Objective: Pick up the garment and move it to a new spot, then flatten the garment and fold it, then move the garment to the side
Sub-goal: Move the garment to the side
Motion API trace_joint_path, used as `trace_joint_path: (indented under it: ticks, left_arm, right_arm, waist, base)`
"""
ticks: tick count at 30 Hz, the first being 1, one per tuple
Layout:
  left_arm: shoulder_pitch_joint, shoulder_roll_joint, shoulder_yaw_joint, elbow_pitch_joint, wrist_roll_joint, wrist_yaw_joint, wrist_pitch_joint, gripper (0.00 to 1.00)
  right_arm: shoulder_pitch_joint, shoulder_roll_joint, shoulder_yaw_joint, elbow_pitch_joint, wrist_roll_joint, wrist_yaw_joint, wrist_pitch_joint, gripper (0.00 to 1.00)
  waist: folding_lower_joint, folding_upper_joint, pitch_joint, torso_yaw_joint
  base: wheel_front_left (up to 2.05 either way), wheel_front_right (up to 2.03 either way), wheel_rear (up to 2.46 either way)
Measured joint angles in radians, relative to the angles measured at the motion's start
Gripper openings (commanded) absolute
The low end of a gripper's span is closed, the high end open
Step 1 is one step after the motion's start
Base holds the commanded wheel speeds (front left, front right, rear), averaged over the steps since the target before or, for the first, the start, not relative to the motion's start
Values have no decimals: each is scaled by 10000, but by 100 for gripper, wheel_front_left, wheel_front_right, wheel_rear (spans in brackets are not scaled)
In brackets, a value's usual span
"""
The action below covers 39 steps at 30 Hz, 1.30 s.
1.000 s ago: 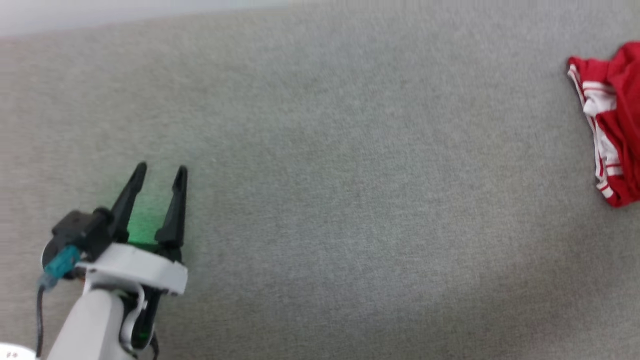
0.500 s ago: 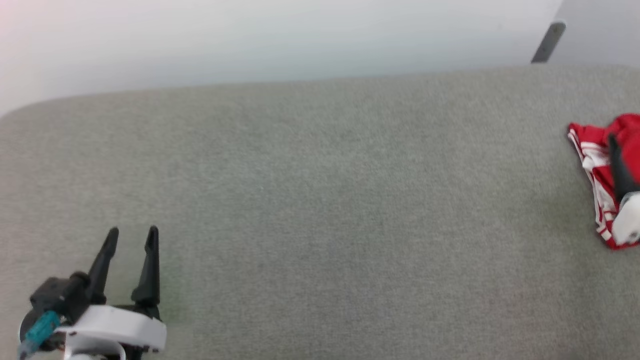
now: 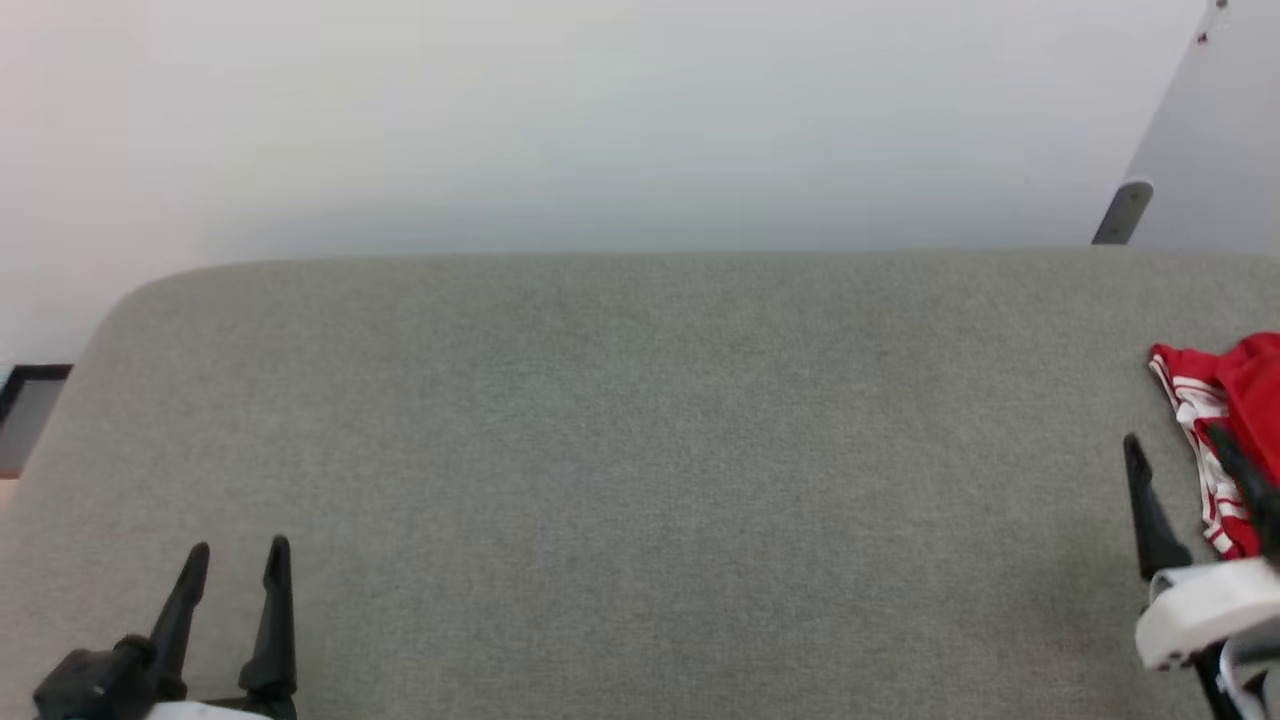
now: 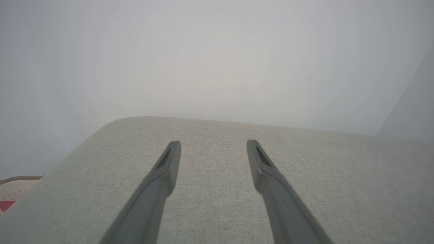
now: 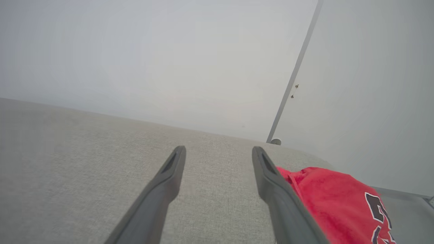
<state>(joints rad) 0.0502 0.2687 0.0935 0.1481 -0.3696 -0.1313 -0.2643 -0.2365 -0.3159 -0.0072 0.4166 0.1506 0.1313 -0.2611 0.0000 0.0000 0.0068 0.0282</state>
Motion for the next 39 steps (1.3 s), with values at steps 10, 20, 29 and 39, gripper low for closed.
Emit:
trace_joint_path:
  ticks: [10,20,29,39]
  left_arm:
    - [433,178,12,-69,-201,0,2,100]
    - [554,238,-65,-2,-316,0,2,100]
    - [582,261,-184,201,-497,-2,2,100]
    - [516,362,-407,418,-598,0,2,100]
  right_arm:
    - [1941,1076,-535,-1453,-648,0,0,100]
    - [2822,1636,-602,-2107,-930,0,0,100]
    - [2983,1732,-614,-2372,-1085,0,0,100]
    - [3026,1751,-644,-2454,-1183,0,0,100]
  waist:
    - [0,0,-346,296]
    - [0,0,-391,212]
    - [0,0,-419,34]
    - [0,0,-443,9]
  base:
    - [0,0,0]
    - [0,0,0]
    - [0,0,0]
    - [0,0,0]
